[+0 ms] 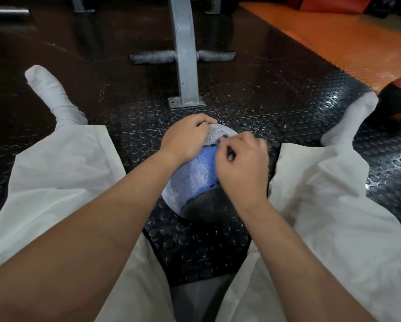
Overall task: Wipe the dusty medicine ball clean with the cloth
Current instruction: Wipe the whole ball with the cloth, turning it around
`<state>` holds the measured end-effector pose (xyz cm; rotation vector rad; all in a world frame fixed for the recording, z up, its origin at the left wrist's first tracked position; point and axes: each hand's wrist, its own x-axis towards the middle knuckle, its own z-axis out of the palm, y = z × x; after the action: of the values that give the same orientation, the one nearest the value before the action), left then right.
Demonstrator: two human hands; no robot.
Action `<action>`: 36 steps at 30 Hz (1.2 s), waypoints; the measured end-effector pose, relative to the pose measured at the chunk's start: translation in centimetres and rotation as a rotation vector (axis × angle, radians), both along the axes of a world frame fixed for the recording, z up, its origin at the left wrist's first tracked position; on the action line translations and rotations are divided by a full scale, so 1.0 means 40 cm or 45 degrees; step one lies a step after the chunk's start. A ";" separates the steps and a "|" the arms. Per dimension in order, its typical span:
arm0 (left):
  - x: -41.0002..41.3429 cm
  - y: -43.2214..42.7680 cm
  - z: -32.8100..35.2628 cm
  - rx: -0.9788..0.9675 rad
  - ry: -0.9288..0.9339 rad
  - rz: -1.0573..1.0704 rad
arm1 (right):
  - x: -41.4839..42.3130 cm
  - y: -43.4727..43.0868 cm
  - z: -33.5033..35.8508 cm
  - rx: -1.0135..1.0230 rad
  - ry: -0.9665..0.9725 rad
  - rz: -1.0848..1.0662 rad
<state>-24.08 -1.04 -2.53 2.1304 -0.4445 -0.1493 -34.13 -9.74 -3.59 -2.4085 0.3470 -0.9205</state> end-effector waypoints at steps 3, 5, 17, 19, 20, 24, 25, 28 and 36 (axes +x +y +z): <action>0.009 -0.004 0.007 -0.046 0.065 -0.034 | -0.020 0.068 -0.006 -0.325 0.029 0.096; 0.012 -0.001 0.008 -0.051 0.071 -0.069 | -0.018 0.059 0.001 -0.347 0.015 0.106; 0.012 -0.049 0.019 0.056 0.021 -0.045 | -0.028 0.029 -0.011 -0.334 -0.050 0.000; 0.024 -0.050 0.022 0.058 0.037 -0.073 | -0.046 0.048 -0.037 -0.393 -0.058 0.091; 0.030 -0.045 0.022 0.056 0.051 -0.085 | -0.056 0.050 -0.050 -0.402 -0.067 0.128; 0.048 -0.025 0.014 0.010 0.095 -0.102 | -0.085 0.045 -0.074 -0.407 -0.099 0.266; 0.049 -0.023 0.011 -0.008 0.102 -0.100 | -0.079 0.038 -0.066 -0.388 -0.089 0.275; 0.052 -0.023 0.001 -0.037 0.102 -0.080 | -0.026 0.020 -0.018 -0.251 -0.040 0.248; 0.057 -0.033 0.012 -0.029 0.099 -0.136 | -0.028 -0.012 -0.047 -0.288 -0.068 0.355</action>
<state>-21.80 -2.37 -2.04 2.0713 -0.5123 -0.2856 -35.24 -10.21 -5.47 -2.5438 -0.1186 -0.9343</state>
